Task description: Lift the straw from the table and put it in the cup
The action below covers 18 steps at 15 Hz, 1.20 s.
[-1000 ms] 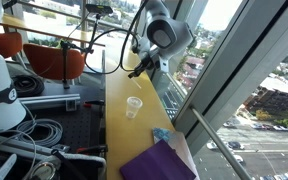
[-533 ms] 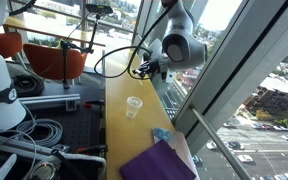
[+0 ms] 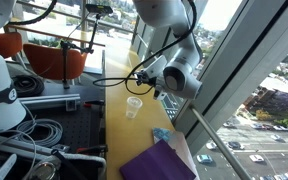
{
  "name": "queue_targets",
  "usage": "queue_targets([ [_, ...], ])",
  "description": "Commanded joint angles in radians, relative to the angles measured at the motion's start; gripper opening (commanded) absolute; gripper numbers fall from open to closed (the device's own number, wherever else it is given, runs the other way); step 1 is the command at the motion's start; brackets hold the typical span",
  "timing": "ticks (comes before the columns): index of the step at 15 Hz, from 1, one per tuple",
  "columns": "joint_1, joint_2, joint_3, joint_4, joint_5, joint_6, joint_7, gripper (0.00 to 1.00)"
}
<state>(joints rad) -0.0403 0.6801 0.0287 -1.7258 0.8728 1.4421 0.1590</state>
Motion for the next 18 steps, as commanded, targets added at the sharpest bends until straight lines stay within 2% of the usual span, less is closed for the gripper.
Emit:
queue_targets([
  [1,-0.008,0.07,-0.005,0.05,0.061,-0.05,0.013,0.0],
  [7,-0.021,0.159,-0.021,0.114,0.075,-0.053,0.008,0.0],
  [18,-0.046,0.293,-0.013,0.224,0.078,-0.093,-0.006,0.0],
])
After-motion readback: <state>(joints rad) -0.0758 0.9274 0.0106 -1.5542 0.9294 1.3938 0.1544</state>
